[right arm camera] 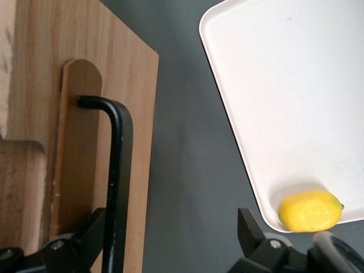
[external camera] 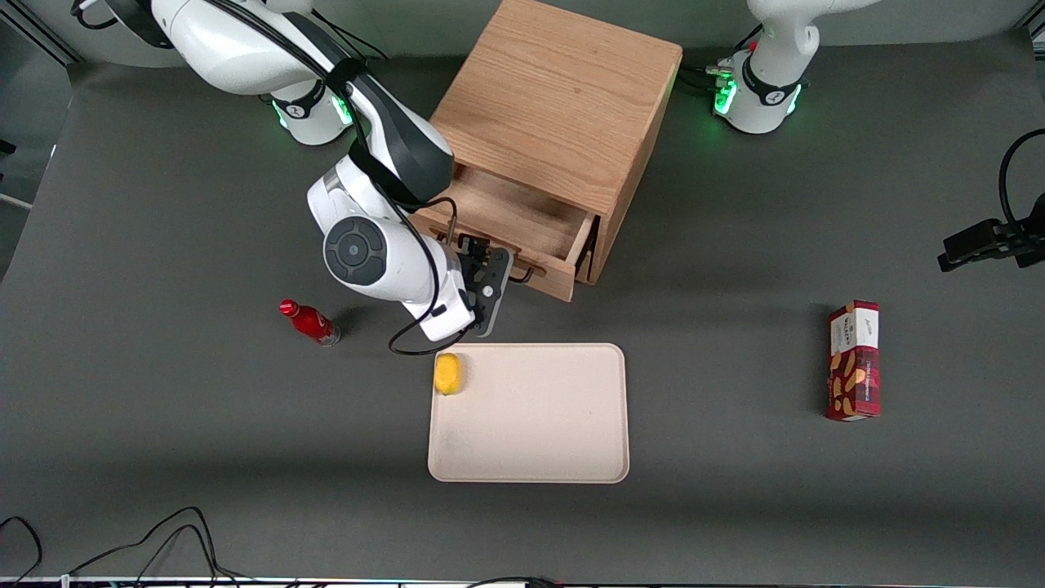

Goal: Open upper drawer
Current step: 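Pull the upper drawer handle outward with the right gripper, then keep pulling the upper drawer further out with the right gripper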

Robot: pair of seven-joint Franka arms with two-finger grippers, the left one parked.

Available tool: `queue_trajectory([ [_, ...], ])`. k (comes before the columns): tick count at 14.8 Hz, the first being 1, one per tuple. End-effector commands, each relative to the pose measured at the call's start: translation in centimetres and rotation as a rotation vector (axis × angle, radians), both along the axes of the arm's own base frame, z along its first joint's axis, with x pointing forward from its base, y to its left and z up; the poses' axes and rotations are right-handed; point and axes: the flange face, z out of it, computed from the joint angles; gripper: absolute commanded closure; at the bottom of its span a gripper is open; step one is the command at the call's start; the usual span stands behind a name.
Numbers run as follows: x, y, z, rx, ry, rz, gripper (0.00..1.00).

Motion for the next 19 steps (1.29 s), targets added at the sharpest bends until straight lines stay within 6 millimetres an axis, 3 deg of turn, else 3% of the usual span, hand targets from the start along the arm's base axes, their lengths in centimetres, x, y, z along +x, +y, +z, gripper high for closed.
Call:
queue_trajectory([
  [1,1.4,-0.2,0.3,0.003,0.002,0.026,0.00],
  [19,4.3,-1.4,-0.4,0.001,-0.027,0.044,0.00],
])
